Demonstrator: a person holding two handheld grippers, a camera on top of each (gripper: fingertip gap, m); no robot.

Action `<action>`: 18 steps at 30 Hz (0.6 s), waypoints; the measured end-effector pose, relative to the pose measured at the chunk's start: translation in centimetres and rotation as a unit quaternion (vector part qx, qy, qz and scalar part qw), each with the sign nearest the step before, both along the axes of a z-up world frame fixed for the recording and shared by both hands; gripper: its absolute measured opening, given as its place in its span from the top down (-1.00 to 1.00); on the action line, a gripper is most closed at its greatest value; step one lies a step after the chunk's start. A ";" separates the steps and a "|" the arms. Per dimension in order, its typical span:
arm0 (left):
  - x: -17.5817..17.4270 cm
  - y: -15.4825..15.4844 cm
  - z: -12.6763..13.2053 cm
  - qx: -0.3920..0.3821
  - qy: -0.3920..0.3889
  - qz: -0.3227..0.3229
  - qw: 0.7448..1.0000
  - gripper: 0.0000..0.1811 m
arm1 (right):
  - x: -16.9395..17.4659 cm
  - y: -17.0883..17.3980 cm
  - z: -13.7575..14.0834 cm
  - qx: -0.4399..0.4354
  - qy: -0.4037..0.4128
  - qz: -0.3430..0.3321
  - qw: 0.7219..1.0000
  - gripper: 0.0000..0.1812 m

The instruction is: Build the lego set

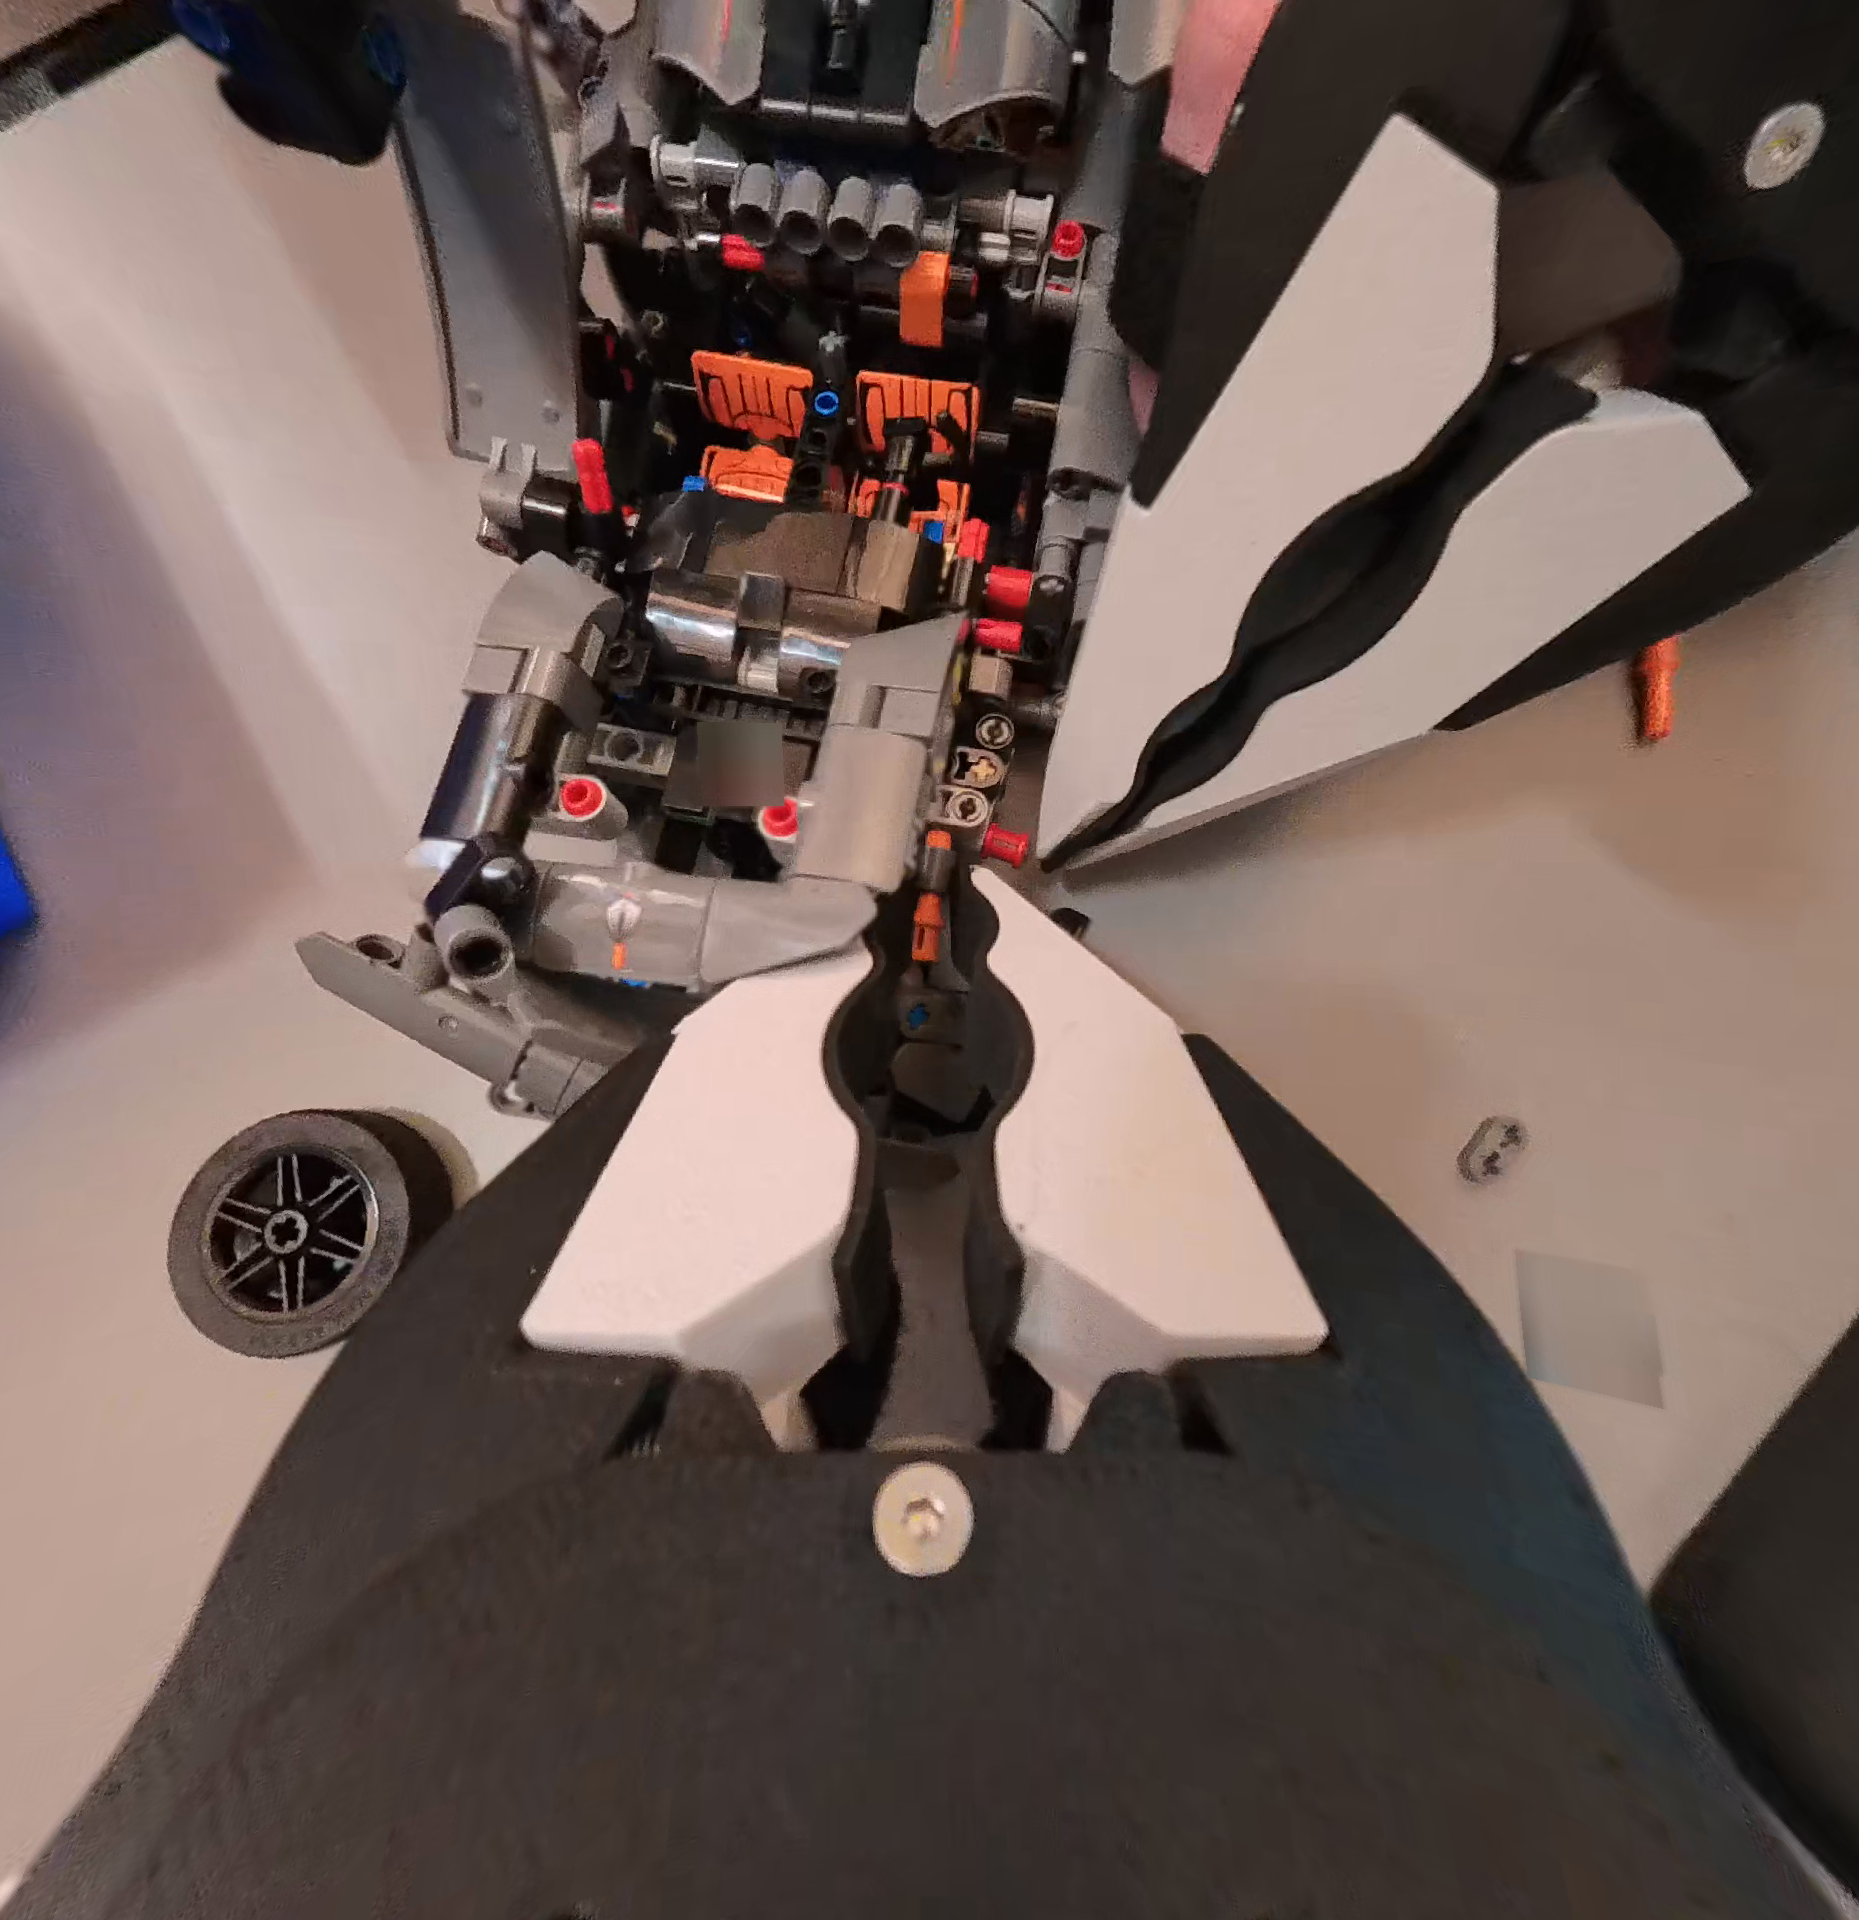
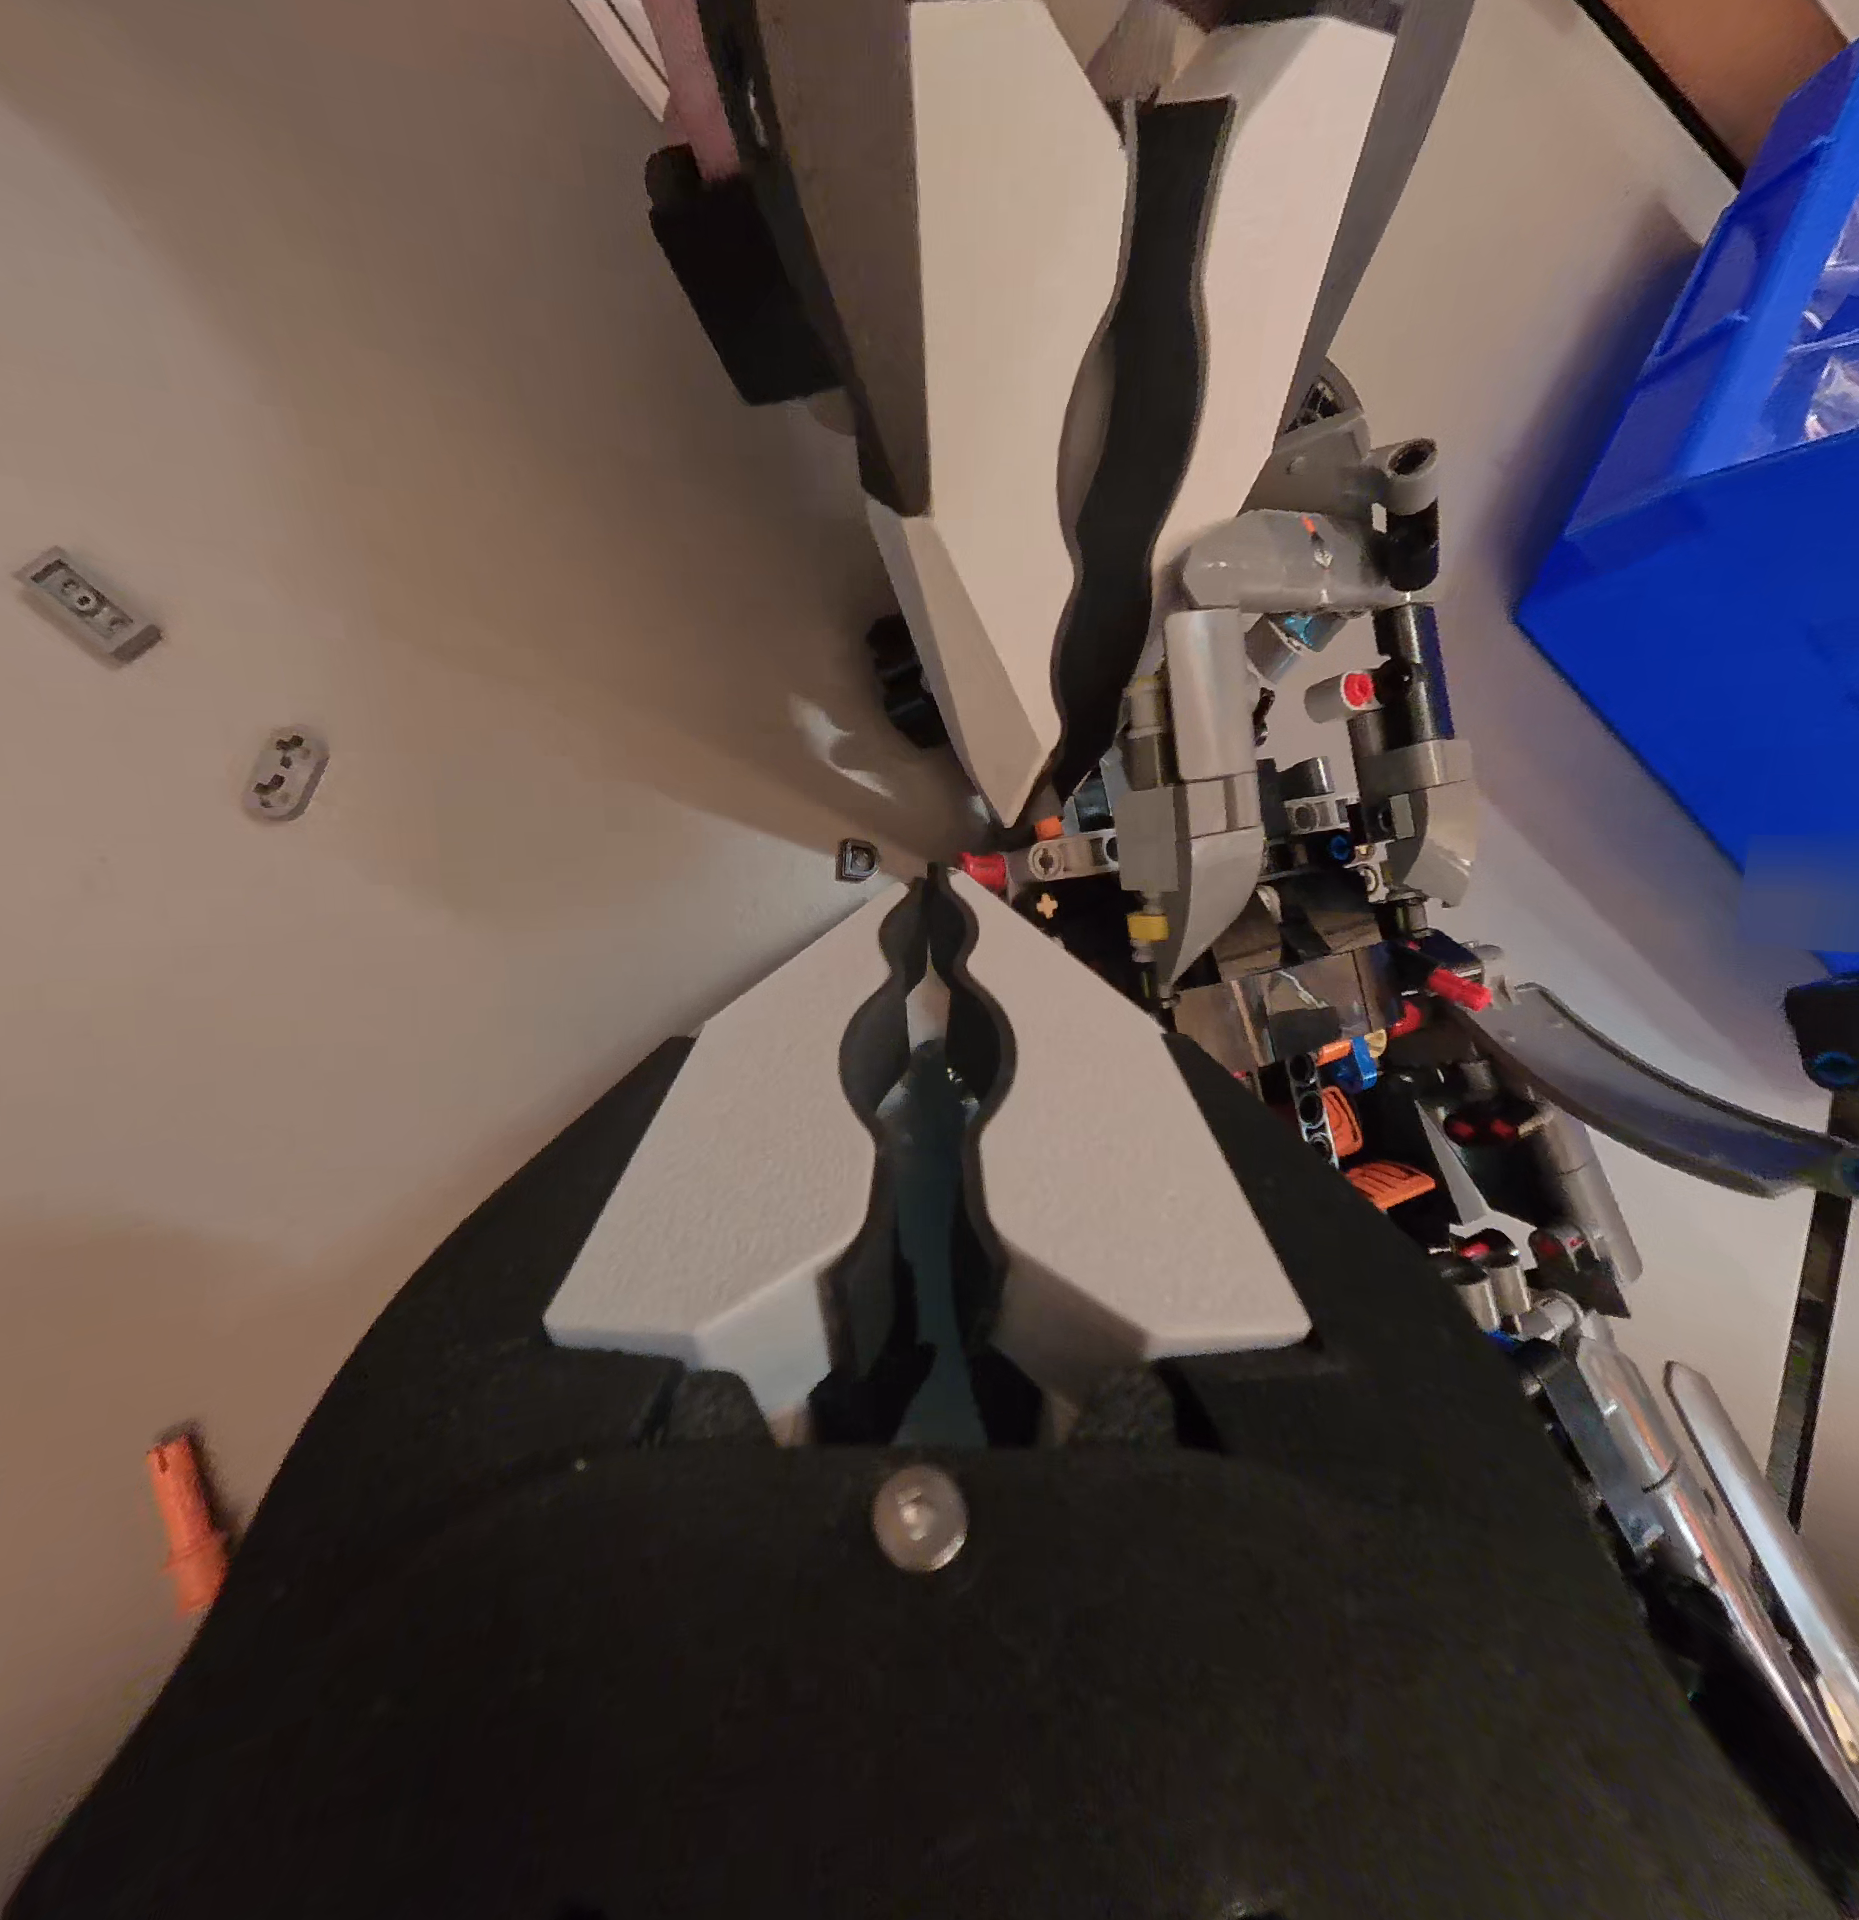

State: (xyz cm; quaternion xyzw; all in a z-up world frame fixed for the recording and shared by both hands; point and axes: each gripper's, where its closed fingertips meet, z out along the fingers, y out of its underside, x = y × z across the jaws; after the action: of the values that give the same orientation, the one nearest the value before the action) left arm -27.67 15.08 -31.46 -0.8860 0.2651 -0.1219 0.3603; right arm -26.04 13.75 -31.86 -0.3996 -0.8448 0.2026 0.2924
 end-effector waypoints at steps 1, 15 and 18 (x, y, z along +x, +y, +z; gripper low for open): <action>0.0 0.0 0.0 -0.005 -0.004 0.005 1.000 0.96 | 0.0 0.0 0.1 0.000 0.001 0.001 1.000 1.00; 0.4 -0.2 -0.1 0.019 0.077 -0.022 0.997 0.96 | 0.2 -0.1 0.1 -0.007 -0.003 0.004 1.000 1.00; 0.5 -0.2 -0.3 0.073 0.174 -0.054 0.980 0.95 | 0.2 -0.1 0.0 -0.007 -0.005 0.004 1.000 1.00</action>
State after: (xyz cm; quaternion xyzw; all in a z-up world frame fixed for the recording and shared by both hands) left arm -27.19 14.85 -31.77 -0.8495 0.3792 0.0351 0.3652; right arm -25.82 13.66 -31.87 -0.3994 -0.8463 0.2077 0.2848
